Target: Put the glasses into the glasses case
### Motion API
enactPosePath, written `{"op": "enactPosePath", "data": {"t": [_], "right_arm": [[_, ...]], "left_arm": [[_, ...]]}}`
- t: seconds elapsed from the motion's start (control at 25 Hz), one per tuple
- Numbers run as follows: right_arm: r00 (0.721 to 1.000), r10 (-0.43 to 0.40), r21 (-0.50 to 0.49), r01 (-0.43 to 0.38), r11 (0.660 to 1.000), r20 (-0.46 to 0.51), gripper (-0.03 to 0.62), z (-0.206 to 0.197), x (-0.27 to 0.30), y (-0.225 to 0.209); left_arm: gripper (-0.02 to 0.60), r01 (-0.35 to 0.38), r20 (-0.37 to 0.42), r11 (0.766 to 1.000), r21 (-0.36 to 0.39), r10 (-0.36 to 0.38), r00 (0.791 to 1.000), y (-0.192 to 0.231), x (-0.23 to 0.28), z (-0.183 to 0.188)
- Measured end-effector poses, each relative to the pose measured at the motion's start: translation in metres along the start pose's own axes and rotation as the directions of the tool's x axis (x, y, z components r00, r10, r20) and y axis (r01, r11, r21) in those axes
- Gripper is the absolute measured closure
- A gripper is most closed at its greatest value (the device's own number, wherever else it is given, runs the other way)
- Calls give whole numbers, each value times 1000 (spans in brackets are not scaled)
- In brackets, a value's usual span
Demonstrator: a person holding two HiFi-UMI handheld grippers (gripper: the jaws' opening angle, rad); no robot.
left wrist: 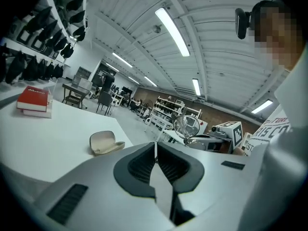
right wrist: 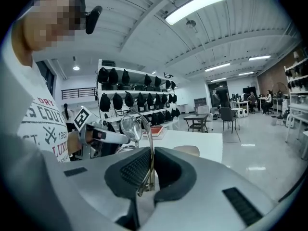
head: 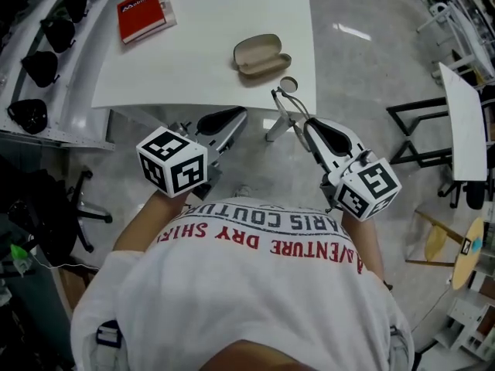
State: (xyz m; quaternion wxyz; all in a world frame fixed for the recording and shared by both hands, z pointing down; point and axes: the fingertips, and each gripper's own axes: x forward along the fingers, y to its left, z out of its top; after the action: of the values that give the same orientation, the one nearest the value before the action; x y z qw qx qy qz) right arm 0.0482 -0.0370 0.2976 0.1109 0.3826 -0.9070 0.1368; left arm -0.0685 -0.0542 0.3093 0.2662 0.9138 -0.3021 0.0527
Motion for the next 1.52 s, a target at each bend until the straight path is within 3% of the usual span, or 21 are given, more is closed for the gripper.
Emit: {"op": "enactPosePath", "data": {"t": [0.64, 1.04, 1.52], "right_arm": [[998, -14, 8, 15, 1000, -59, 556, -8, 37, -47], [990, 92, -30, -95, 995, -103, 556, 5, 74, -94], [951, 226, -98, -250, 963, -211, 556, 5, 125, -151]], "left_arm": [[545, -7, -27, 998, -61, 5, 1000, 44, 38, -1], [545, -114, 3, 988, -106, 115, 993, 77, 71, 19], [545, -246, 20, 951, -186, 254, 967, 120, 106, 25]]}}
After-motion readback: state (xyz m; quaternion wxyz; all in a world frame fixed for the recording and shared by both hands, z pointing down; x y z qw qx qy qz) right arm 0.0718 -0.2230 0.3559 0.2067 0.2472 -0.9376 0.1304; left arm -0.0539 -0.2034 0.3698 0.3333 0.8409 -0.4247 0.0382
